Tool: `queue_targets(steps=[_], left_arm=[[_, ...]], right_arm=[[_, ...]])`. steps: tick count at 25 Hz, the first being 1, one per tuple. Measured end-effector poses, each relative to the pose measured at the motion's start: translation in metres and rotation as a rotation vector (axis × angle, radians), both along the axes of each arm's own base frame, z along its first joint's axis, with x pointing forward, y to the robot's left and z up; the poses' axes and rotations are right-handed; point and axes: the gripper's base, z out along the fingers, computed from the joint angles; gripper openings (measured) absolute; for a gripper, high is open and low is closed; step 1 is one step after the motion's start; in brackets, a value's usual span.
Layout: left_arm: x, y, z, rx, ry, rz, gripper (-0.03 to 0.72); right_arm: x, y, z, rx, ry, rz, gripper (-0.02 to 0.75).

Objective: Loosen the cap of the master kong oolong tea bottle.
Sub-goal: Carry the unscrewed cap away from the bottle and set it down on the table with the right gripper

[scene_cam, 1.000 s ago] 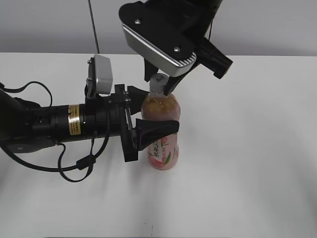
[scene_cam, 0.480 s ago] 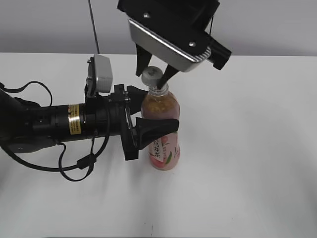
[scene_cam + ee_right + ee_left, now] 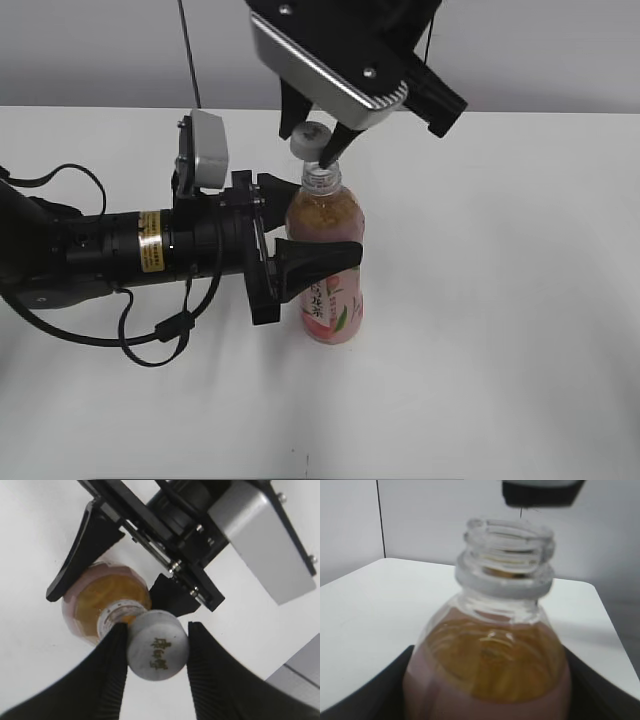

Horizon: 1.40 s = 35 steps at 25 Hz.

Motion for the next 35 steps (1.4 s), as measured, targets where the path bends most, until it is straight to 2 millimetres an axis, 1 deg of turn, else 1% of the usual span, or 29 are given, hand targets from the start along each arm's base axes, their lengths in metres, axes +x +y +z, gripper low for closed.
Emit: queue_targets(steps=[4,8,10,14,16,21,24,28,31,35], left_arm=[[0.000,0.000,0.000,0.000,0.000,0.000,0.464],[0.000,0.000,0.000,0.000,0.000,0.000,0.464],[0.000,0.000,0.000,0.000,0.000,0.000,0.464],[0.000,0.000,0.000,0.000,0.000,0.000,0.464],[0.000,0.000,0.000,0.000,0.000,0.000,0.464],[0.000,0.000,0.000,0.000,0.000,0.001,0.464],[0.000,0.000,0.000,-0.001,0.000,0.002,0.464],[0.001,0.000,0.000,-0.004,0.003,0.012,0.464],[0.001,0.000,0.000,-0.005,0.006,0.016,0.464],[0.002,0.000,0.000,-0.006,0.008,0.025,0.464]], right_arm=[[0.013,-0.021,0.008,0.056,0.040,-0.128,0.279],[0.029,-0.051,0.018,0.125,0.092,-0.313,0.279],[0.039,-0.066,0.018,0.144,0.124,-0.425,0.279],[0.052,-0.092,0.018,0.172,0.184,-0.635,0.279],[0.060,-0.103,0.014,0.162,0.207,-0.739,0.279],[0.079,-0.119,-0.015,0.056,0.243,-1.007,0.279],[0.089,-0.122,-0.036,-0.001,0.264,-1.134,0.279],[0.099,-0.125,-0.061,-0.035,0.325,-1.228,0.279],[0.102,-0.133,-0.080,-0.071,0.371,-1.271,0.279],[0.105,-0.147,-0.099,-0.107,0.427,-1.357,0.279]])
